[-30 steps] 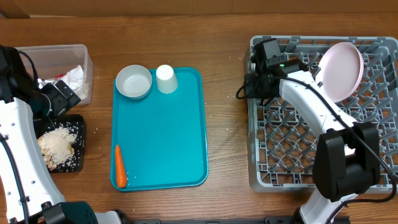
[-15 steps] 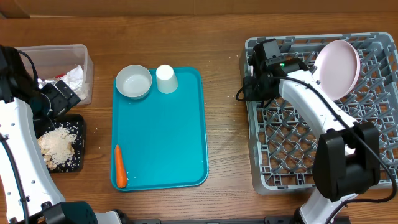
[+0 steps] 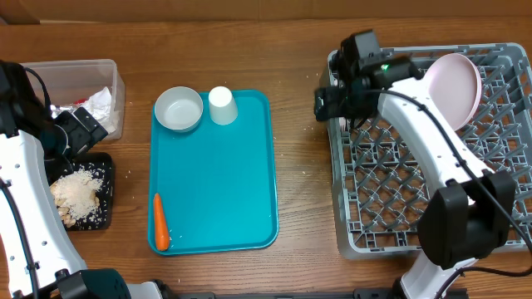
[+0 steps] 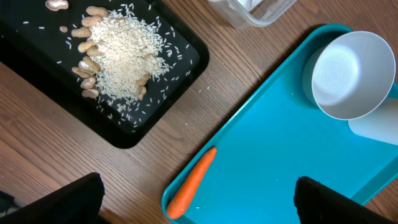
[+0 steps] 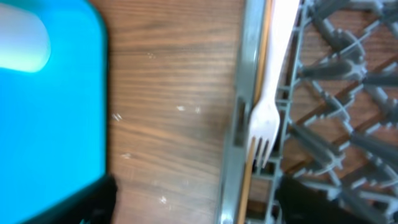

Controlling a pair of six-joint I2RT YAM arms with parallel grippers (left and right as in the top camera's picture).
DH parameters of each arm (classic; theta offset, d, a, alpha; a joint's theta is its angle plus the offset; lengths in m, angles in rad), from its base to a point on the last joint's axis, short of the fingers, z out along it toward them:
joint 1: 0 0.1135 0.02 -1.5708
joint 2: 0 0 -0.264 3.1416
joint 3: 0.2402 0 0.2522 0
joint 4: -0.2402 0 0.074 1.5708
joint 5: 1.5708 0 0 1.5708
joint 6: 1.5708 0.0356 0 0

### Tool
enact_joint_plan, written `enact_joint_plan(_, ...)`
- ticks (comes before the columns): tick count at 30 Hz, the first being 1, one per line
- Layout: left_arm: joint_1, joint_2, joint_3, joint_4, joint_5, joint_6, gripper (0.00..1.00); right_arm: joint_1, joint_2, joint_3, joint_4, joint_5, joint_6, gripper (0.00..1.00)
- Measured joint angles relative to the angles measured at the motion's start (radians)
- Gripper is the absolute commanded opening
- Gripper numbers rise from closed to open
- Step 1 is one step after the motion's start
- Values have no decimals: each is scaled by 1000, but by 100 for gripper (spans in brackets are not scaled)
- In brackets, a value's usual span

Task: Sort waste into correct bins and load items into the dishwasher rack
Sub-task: 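Move the right gripper to the white cup on the teal tray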

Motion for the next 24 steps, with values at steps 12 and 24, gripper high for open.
enact_joint_plan(12, 0, 0, 0, 0, 0, 0, 100, 109, 0, 129, 151, -190, 63, 100)
enact_joint_plan(24, 0, 0, 0, 0, 0, 0, 100, 351, 95, 130, 457, -92, 173, 100)
